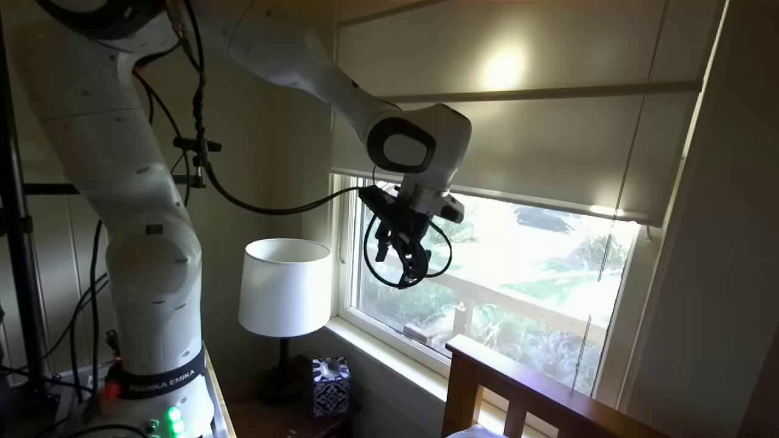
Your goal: Close the blinds on the window.
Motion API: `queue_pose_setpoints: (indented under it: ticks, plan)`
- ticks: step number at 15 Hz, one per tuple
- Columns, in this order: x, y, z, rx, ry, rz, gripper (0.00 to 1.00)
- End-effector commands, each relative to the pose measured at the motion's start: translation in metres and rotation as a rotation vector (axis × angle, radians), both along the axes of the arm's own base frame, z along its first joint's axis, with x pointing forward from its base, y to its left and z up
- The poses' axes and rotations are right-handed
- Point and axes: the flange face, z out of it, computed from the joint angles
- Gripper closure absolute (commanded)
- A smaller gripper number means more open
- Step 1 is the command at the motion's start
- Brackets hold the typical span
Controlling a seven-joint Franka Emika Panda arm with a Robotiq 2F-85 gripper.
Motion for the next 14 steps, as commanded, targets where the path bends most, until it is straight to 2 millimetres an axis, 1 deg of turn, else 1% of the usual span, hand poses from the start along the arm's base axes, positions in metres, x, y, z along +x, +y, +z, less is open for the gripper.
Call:
queue_pose_setpoints:
  ticks: [1,4,5,8,10,12,13,14]
  plan:
    - [0.0,0.0,0.0,0.0,0.001,0.0,0.0]
    - [0.0,0.0,0.0,0.0,0.001,0.0,0.0]
    - [-0.001,-0.004,0.003,0.003,-0.019,-0.011,0.0]
    - [-0.01,-0.039,0.027,0.027,-0.154,-0.125,0.0]
    - [-0.019,-0.068,0.045,0.024,-0.23,-0.198,0.0]
    - [-0.029,-0.096,0.067,0.02,-0.317,-0.263,0.0]
    - [-0.035,-0.107,0.079,0.029,-0.368,-0.28,0.0]
    - [-0.04,-0.118,0.095,0.022,-0.424,-0.285,0.0]
